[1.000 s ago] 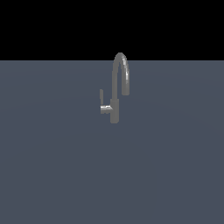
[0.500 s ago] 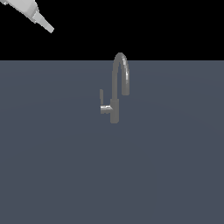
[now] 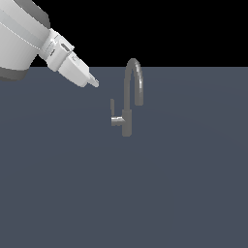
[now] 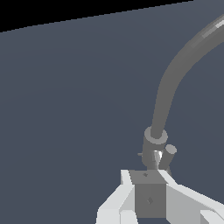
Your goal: Turn on the faucet by rotating a designated handle.
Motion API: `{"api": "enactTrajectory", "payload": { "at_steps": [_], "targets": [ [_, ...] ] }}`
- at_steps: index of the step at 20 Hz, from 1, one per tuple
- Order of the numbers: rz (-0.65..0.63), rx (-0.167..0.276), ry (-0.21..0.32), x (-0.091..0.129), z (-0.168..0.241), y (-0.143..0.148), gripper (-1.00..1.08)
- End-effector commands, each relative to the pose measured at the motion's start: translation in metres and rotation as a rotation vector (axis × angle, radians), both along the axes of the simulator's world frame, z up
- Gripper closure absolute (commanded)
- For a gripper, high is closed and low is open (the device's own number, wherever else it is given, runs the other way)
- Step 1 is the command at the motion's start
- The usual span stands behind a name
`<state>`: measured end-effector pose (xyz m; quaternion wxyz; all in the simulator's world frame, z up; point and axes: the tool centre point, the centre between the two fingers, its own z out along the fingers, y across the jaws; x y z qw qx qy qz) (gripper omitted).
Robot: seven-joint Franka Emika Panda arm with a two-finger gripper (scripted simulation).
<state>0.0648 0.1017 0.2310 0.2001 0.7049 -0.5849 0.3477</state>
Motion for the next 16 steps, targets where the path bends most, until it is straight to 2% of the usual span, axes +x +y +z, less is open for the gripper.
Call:
{"api": "enactTrajectory", "payload": {
  "at_steps": [1,8,16],
  "targets": [
    [-0.04,0.01,0.003,0.005,-0.027,-0.018,1.08],
    [-0.107,0.023,0.008,0.009,-0.068,-0.049,1.08],
    [-0.114,0.023,0.009,0.006,-0.072,-0.053,1.08]
  ]
}}
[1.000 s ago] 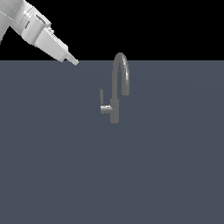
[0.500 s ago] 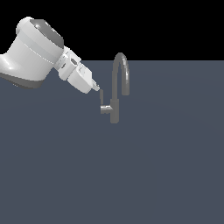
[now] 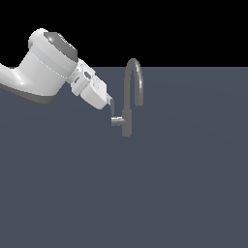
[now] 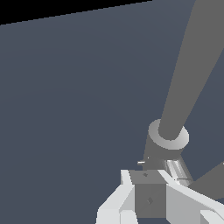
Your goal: Turn on the faucet by rotating a designated handle.
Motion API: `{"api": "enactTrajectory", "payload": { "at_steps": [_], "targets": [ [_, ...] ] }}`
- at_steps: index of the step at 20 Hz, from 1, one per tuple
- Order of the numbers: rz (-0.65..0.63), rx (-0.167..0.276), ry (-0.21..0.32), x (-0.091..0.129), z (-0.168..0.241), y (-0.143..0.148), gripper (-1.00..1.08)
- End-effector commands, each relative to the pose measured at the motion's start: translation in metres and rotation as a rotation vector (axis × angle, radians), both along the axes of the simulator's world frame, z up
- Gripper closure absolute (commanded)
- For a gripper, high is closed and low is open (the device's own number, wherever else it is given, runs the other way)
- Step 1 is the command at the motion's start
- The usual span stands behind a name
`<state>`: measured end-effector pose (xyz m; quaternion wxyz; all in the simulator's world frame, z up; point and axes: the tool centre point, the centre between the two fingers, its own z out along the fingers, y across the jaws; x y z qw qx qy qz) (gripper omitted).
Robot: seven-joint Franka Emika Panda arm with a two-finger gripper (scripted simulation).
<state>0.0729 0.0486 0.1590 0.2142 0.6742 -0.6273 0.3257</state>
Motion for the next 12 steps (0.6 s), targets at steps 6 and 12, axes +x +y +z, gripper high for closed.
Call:
{"api": "enactTrajectory", "payload": {
  "at_steps": [6,12],
  "targets": [
    [0.0,0.0,0.0,-0.019,0.004,-0.003,1.08],
    [0.0,0.001,0.0,-0.037,0.009,-0.006,1.08]
  ]
}}
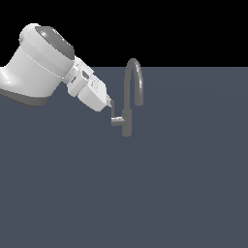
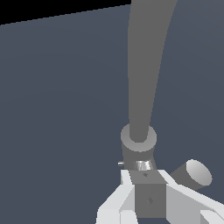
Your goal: Turn on the faucet by rotating a designated handle.
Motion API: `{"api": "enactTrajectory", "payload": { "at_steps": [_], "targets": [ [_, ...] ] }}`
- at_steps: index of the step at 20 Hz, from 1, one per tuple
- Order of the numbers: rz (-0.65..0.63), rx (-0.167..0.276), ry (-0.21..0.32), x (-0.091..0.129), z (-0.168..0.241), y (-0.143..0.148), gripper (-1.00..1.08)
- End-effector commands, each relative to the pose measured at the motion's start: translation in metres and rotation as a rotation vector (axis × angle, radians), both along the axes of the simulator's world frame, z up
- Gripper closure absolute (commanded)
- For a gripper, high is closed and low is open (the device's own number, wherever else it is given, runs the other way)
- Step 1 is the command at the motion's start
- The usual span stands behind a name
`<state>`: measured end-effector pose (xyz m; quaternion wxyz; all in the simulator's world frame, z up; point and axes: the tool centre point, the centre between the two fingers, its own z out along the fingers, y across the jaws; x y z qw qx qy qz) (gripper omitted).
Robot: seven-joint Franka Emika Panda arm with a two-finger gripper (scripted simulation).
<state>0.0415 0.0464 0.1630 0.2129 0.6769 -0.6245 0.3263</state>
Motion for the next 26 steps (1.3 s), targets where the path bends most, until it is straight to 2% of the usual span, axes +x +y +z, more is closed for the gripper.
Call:
{"api": "enactTrajectory", "payload": {
  "at_steps": [1,3,5,21,23,26],
  "targets": [
    [-0.008,0.0,-0.001,-0.009,0.005,-0.004,1.08],
    [-0.008,0.0,-0.001,-0.015,0.007,-0.005,1.08],
    [0.002,0.002,0.0,-0.009,0.002,-0.001,1.08],
    [-0.007,0.001,-0.001,-0.06,-0.015,-0.013,1.08],
    [0.015,0.003,-0.015,-0.052,-0.008,-0.002,1.08],
    [0.009,0.003,-0.012,-0.059,-0.022,-0.006,1.08]
  ]
}}
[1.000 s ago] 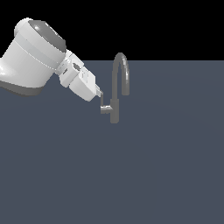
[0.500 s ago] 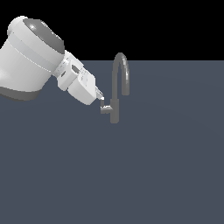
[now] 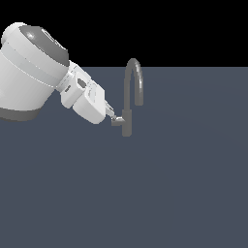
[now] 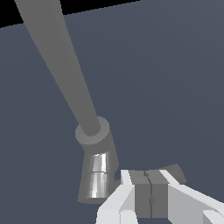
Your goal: Turn on the faucet by rotating a designated handle.
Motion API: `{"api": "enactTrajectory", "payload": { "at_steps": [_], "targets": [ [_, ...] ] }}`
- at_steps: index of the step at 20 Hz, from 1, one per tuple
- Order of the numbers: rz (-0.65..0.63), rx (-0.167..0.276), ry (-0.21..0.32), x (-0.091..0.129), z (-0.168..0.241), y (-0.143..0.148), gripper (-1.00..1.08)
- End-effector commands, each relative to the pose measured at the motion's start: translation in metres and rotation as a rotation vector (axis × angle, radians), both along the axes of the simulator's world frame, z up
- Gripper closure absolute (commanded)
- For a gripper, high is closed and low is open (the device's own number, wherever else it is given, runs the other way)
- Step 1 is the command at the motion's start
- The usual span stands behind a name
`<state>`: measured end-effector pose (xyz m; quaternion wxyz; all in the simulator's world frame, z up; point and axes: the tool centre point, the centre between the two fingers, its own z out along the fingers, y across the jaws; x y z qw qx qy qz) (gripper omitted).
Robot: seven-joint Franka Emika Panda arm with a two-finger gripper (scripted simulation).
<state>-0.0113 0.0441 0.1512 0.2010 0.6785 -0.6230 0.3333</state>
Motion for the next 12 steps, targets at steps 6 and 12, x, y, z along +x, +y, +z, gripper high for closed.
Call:
{"api": "enactTrajectory", "payload": {
  "at_steps": [6,12],
  "targets": [
    [-0.017,-0.006,0.018,-0.021,-0.037,-0.011,1.08],
    [0.001,-0.003,0.001,-0.02,-0.043,-0.003,1.08]
  ]
}}
